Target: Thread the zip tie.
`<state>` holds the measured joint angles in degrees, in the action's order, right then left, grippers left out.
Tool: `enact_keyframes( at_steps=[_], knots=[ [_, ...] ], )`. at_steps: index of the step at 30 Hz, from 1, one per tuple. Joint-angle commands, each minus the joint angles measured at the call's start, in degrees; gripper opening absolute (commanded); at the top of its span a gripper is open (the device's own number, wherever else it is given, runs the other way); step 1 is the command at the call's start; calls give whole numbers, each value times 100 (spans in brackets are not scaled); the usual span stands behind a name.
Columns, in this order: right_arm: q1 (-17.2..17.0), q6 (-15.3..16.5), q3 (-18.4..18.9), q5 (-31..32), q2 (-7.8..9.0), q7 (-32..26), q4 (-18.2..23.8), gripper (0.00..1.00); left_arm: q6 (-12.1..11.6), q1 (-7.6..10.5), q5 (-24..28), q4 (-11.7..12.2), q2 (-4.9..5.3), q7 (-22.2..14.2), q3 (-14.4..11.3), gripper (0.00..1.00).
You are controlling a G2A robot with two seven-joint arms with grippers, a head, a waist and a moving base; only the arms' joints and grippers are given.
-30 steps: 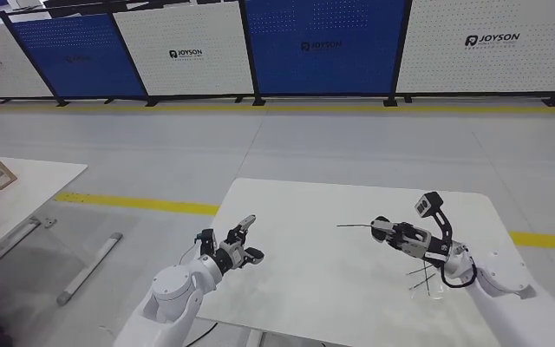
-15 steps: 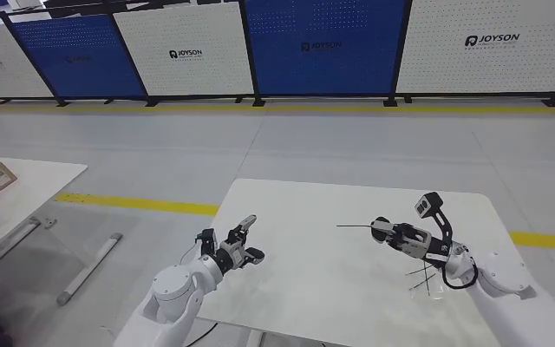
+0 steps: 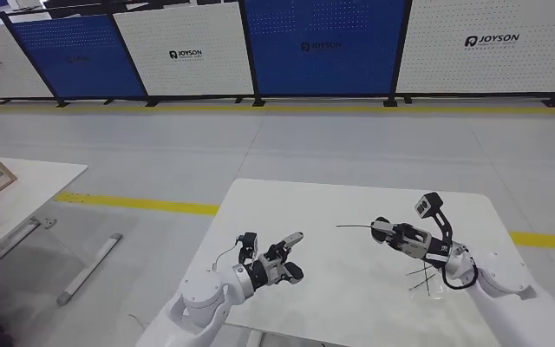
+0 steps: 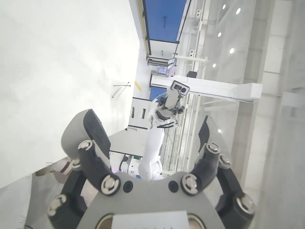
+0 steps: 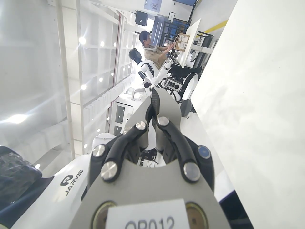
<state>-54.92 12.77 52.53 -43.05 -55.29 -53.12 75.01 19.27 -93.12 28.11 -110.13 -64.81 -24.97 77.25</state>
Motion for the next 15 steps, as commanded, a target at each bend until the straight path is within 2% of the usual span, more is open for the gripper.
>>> enact_keyframes(
  at_steps=[1, 5, 8, 12, 14, 15],
  knots=[
    [0, 0, 0, 0, 0, 0, 0, 0, 1, -8, 14, -9, 0, -4, 10, 100],
    [-79, -17, 28, 76, -5, 101, 96, 0, 1, -8, 14, -9, 0, -4, 10, 100],
    [-137, -80, -55, 225, -36, 38, 186, 0, -327, -4, 174, 50, -13, 185, 112, 100],
    [-78, -157, -369, 406, -171, 72, 242, 0, -807, -71, 407, 68, -23, 233, 231, 100],
    [-7, -194, -517, 479, -246, 146, 215, 0, -906, -71, 420, 136, -27, 238, 205, 100],
    [55, -232, -590, 497, -294, 207, 167, 0, -850, -47, 350, 208, -27, 260, 156, 100]
  ],
)
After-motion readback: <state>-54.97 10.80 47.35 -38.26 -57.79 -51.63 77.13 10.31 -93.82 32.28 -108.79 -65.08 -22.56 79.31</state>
